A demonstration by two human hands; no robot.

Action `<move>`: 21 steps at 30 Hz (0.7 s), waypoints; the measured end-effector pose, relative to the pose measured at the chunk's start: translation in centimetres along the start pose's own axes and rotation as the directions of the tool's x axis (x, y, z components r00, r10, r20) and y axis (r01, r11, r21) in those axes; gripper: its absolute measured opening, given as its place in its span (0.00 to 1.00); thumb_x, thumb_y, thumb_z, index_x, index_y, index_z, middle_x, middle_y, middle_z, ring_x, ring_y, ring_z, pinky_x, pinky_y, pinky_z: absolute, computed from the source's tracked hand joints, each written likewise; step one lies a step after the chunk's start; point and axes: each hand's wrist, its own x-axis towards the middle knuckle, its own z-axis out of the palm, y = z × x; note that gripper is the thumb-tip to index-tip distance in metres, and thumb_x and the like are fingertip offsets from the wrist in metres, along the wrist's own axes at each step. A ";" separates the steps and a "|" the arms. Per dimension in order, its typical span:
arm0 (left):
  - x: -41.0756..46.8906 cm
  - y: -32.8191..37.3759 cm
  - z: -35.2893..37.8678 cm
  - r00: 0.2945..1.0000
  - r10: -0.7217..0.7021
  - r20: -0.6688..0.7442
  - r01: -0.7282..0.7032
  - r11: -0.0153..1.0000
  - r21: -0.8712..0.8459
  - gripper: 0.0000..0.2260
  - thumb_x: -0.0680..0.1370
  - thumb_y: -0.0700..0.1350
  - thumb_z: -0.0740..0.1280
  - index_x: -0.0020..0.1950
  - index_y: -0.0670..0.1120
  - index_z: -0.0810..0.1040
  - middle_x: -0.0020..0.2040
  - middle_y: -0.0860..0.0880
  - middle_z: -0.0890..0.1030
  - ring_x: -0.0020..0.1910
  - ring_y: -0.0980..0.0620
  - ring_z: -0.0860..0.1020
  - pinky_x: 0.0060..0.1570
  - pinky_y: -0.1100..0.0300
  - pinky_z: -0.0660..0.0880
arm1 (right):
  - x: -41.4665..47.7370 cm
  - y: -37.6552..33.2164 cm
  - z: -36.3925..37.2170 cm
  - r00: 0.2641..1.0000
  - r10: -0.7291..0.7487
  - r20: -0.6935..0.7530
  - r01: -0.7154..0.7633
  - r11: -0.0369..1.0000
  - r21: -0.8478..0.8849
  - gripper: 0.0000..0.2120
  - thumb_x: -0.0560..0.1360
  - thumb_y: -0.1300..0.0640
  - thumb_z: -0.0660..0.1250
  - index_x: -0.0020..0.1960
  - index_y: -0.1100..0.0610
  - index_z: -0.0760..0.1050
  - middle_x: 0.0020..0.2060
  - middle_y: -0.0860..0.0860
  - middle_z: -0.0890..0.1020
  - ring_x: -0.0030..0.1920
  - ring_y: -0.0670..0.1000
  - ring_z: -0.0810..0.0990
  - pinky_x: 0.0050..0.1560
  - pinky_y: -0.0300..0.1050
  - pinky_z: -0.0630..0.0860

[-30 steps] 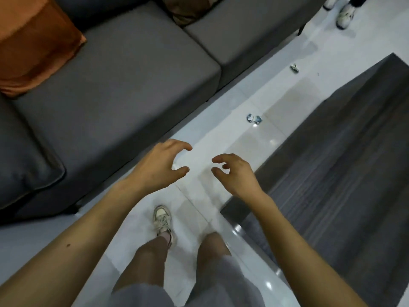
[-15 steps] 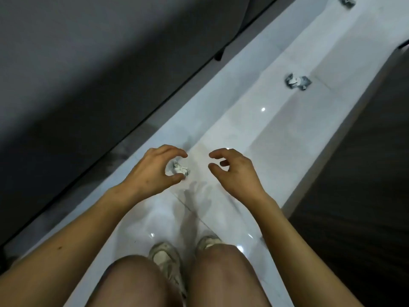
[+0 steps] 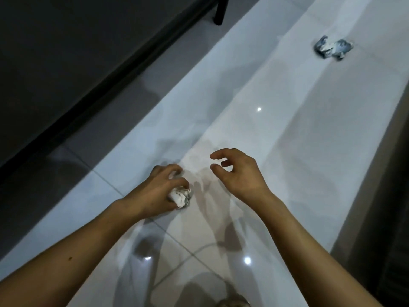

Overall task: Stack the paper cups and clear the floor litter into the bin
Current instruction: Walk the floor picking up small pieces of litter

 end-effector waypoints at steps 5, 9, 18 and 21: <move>2.3 1.2 -1.6 0.997 0.067 -0.029 -0.070 0.993 -0.093 0.16 0.65 0.50 0.69 0.52 0.52 0.76 0.46 0.55 0.71 0.48 0.51 0.74 0.46 0.61 0.70 | 0.5 0.4 -1.3 0.999 0.036 -0.036 -0.034 0.999 0.041 0.10 0.75 0.56 0.65 0.55 0.51 0.76 0.57 0.46 0.76 0.49 0.44 0.74 0.42 0.30 0.68; 4.9 3.8 -5.3 0.990 0.117 -0.075 -0.124 0.988 -0.093 0.15 0.65 0.55 0.62 0.49 0.51 0.74 0.42 0.56 0.70 0.43 0.52 0.72 0.43 0.57 0.71 | 0.8 -0.2 -3.8 0.993 0.056 -0.105 -0.051 0.997 0.053 0.09 0.74 0.55 0.65 0.54 0.50 0.76 0.55 0.45 0.77 0.49 0.44 0.75 0.42 0.24 0.67; 8.9 10.5 -17.1 0.933 0.209 -0.294 -0.254 0.959 -0.123 0.16 0.62 0.59 0.55 0.47 0.57 0.69 0.40 0.55 0.75 0.39 0.49 0.76 0.41 0.51 0.75 | 1.3 -5.2 -13.9 0.942 0.075 -0.328 -0.050 0.995 0.085 0.09 0.74 0.56 0.65 0.55 0.50 0.76 0.53 0.43 0.77 0.47 0.44 0.75 0.41 0.30 0.68; 11.8 13.8 -21.3 0.922 0.223 -0.316 -0.273 0.954 -0.125 0.16 0.62 0.59 0.55 0.46 0.57 0.71 0.38 0.56 0.74 0.38 0.50 0.75 0.40 0.52 0.74 | 2.1 -5.9 -17.7 0.922 0.059 -0.382 -0.047 0.998 0.042 0.13 0.74 0.57 0.65 0.59 0.50 0.73 0.56 0.44 0.76 0.48 0.44 0.74 0.47 0.35 0.69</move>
